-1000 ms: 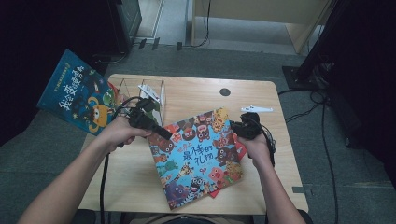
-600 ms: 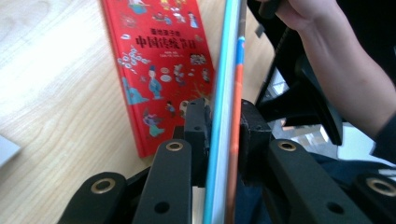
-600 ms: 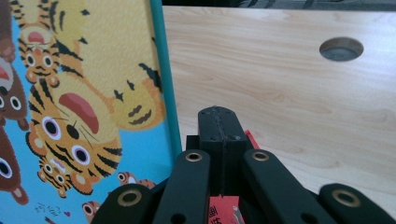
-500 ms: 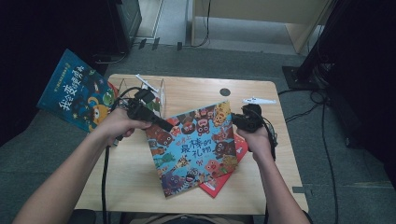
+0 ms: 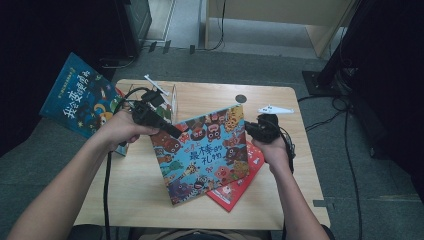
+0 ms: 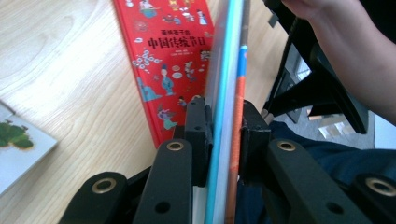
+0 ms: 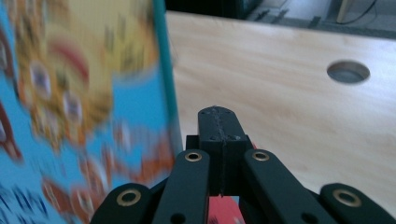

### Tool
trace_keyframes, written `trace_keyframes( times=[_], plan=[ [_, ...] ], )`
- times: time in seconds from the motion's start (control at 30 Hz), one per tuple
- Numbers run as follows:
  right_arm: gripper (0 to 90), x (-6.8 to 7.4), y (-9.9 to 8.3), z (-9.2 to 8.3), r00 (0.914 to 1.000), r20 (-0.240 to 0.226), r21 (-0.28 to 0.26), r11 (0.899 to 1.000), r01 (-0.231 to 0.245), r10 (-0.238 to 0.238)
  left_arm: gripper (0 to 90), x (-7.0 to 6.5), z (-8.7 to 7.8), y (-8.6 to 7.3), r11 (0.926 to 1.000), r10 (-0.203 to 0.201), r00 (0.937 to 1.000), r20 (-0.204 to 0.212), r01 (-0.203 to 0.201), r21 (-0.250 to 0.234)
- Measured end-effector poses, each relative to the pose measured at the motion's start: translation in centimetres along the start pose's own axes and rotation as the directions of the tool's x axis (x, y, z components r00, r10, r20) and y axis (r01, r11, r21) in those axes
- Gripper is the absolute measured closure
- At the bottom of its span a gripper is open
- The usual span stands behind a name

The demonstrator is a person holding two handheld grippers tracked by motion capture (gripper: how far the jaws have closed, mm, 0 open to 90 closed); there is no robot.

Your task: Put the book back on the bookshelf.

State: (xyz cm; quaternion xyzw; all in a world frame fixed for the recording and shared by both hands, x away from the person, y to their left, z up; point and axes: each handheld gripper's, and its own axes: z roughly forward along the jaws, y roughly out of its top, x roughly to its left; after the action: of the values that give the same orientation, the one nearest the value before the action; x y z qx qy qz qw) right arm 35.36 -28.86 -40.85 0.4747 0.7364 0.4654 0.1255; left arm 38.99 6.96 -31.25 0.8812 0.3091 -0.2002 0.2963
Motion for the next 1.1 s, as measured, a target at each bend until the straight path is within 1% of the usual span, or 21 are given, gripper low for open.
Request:
trace_keyframes(
  times=[0.07, 0.1, 0.17, 0.23, 0.3, 0.37, 0.43, 0.53, 0.63, 0.73, 0.83, 0.9, 1.0, 1.07, 1.1],
  plan=[
    [90.0, -0.3, -1.2, 0.0, 0.9999, -0.004, 0.008, 1.000, -0.009, 0.009, 79.6, 0.4, 0.1, -0.3, 0.9999, -0.016, 0.9998, 0.006, 0.016, 0.000],
    [90.0, -0.4, -1.7, 0.0, 0.9995, -0.023, 0.007, 1.000, -0.023, 0.023, 79.7, 0.6, 0.1, -0.3, 0.9997, -0.024, 0.9997, 0.001, 0.024, -0.006],
    [90.0, -0.4, -2.2, 0.1, 0.9987, -0.023, -0.003, 0.999, -0.045, 0.045, 79.2, 0.6, 0.3, -0.4, 0.9998, -0.017, 0.9998, -0.003, 0.017, -0.007],
    [90.0, -0.4, -2.3, 0.1, 0.9987, -0.016, -0.008, 0.999, -0.049, 0.049, 79.3, 0.6, 0.3, -0.4, 0.9997, -0.023, 0.9997, 0.002, 0.023, -0.004],
    [90.0, -0.4, -2.2, 0.1, 0.9988, -0.017, -0.002, 0.999, -0.046, 0.046, 79.2, 0.5, 0.3, -0.4, 0.9998, -0.019, 0.9998, -0.001, 0.018, -0.003],
    [90.0, -0.4, -2.1, 0.1, 0.9988, -0.017, 0.006, 0.999, -0.047, 0.047, 79.0, 0.5, 0.3, -0.3, 0.9997, -0.022, 0.9997, -0.006, 0.022, -0.001],
    [90.0, -0.5, -2.1, 0.1, 0.9976, -0.023, 0.008, 0.998, -0.066, 0.066, 78.7, 0.6, 0.4, -0.2, 0.9996, -0.029, 0.9995, -0.008, 0.029, 0.005],
    [90.0, -0.4, -2.0, 0.4, 0.9961, -0.010, 0.013, 0.996, -0.088, 0.088, 77.7, 0.8, 0.5, -0.1, 0.9990, -0.039, 0.9990, -0.020, 0.039, 0.023],
    [90.0, -0.2, -1.8, 0.6, 0.9966, -0.003, 0.019, 0.996, -0.082, 0.083, 77.0, 0.8, 0.7, 0.0, 0.9983, -0.040, 0.9987, -0.033, 0.042, 0.041],
    [90.0, 0.0, -1.7, 0.8, 0.9969, 0.004, 0.023, 0.997, -0.078, 0.078, 76.5, 0.9, 0.9, 0.0, 0.9973, -0.044, 0.9985, -0.033, 0.046, 0.057],
    [90.0, 0.2, -1.7, 0.9, 0.9972, 0.012, 0.022, 0.997, -0.075, 0.074, 76.2, 0.9, 1.1, 0.1, 0.9969, -0.045, 0.9985, -0.033, 0.047, 0.064],
    [90.0, 0.3, -1.7, 1.0, 0.9969, 0.006, 0.022, 0.997, -0.079, 0.079, 76.2, 0.9, 1.3, 0.2, 0.9970, -0.040, 0.9986, -0.035, 0.042, 0.065],
    [90.0, 0.5, -1.6, 1.3, 0.9977, 0.005, 0.021, 0.997, -0.068, 0.068, 76.1, 0.7, 1.7, 0.6, 0.9969, -0.038, 0.9985, -0.039, 0.041, 0.068],
    [90.0, 0.7, -1.6, 1.5, 0.9975, 0.001, 0.016, 0.997, -0.071, 0.071, 76.5, 0.6, 2.0, 0.9, 0.9969, -0.036, 0.9989, -0.031, 0.039, 0.069],
    [90.0, 0.9, -1.5, 1.6, 0.9978, -0.005, 0.015, 0.998, -0.066, 0.066, 77.2, 0.5, 2.0, 1.0, 0.9969, -0.032, 0.9993, -0.017, 0.034, 0.072]
  ],
)
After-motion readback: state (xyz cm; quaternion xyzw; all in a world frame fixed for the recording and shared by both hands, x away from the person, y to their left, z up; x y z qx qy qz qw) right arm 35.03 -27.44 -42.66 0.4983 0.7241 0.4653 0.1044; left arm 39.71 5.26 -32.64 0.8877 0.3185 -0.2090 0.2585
